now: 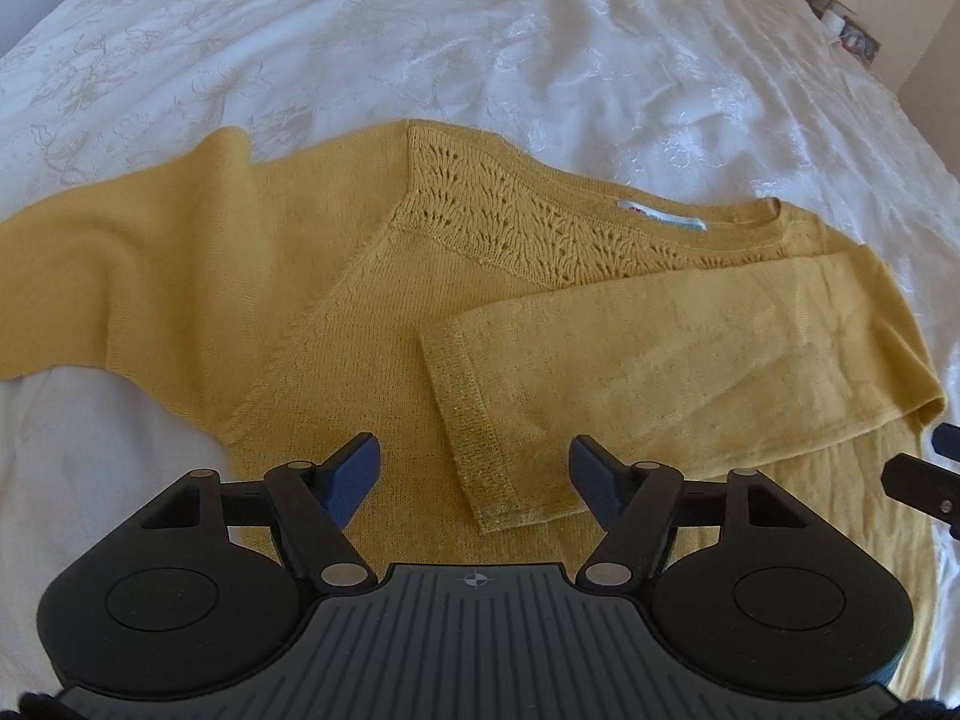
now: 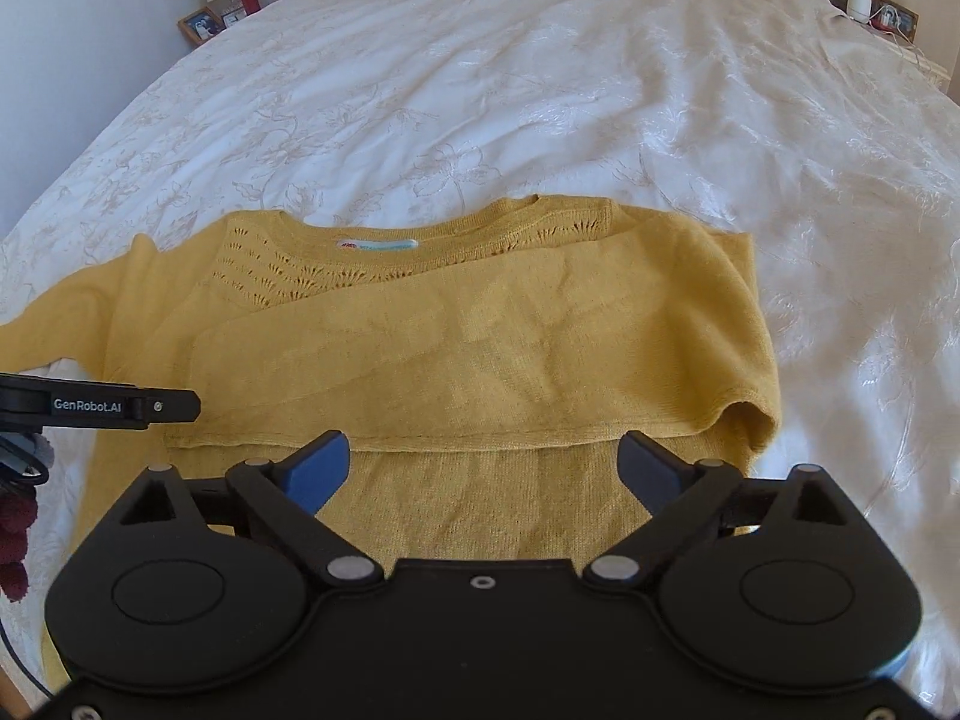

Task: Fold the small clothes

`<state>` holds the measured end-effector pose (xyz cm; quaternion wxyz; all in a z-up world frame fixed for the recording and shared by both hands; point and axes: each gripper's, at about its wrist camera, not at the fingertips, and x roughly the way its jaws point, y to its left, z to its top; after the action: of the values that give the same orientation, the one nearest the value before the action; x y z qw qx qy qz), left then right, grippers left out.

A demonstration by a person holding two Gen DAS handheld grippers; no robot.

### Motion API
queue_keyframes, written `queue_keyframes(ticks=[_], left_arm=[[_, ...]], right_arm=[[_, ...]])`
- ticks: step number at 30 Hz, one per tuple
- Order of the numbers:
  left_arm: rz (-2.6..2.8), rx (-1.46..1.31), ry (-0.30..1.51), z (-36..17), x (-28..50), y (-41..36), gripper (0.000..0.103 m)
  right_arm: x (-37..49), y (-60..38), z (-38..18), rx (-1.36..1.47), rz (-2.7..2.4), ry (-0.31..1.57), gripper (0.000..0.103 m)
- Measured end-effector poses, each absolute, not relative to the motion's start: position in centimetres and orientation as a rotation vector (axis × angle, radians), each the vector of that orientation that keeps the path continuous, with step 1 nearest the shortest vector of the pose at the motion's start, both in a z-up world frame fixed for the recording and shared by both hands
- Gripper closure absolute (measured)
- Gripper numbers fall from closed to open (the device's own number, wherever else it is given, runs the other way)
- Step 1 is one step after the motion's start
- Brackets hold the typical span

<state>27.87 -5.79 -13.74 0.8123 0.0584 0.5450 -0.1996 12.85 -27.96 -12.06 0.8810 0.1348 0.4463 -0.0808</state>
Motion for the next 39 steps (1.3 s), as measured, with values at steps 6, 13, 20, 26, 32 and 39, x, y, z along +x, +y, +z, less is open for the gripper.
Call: queue_keyframes(ticks=[6, 13, 20, 26, 32, 39], left_arm=[[-0.431, 0.098, 1.194, -14.8, 29.0, -6.5, 0.039], [-0.383, 0.108, 1.206, -14.3, 29.7, -7.1, 0.080], [-0.360, 0.164, 1.066, -9.4, 30.0, -6.5, 0.097], [-0.313, 0.183, 1.130, -10.8, 33.4, -4.5, 0.097], [-0.329, 0.226, 1.198, -13.1, 34.2, -4.6, 0.091], [-0.331, 0.106, 1.218, -14.6, 34.1, -2.9, 0.069]], right_arm=[[12.9, -28.8, -12.4, 0.312, -0.144, 0.942, 0.006], [12.7, -29.6, -12.6, 0.344, -0.136, 0.958, 0.006], [12.0, -30.8, -11.9, 0.347, -0.157, 0.945, 0.005], [12.0, -34.1, -11.4, 0.378, -0.243, 0.912, 0.003], [14.0, -37.5, -13.4, 0.397, -0.325, 0.956, 0.002], [15.3, -39.4, -17.2, 0.407, -0.405, 1.099, 0.001]])
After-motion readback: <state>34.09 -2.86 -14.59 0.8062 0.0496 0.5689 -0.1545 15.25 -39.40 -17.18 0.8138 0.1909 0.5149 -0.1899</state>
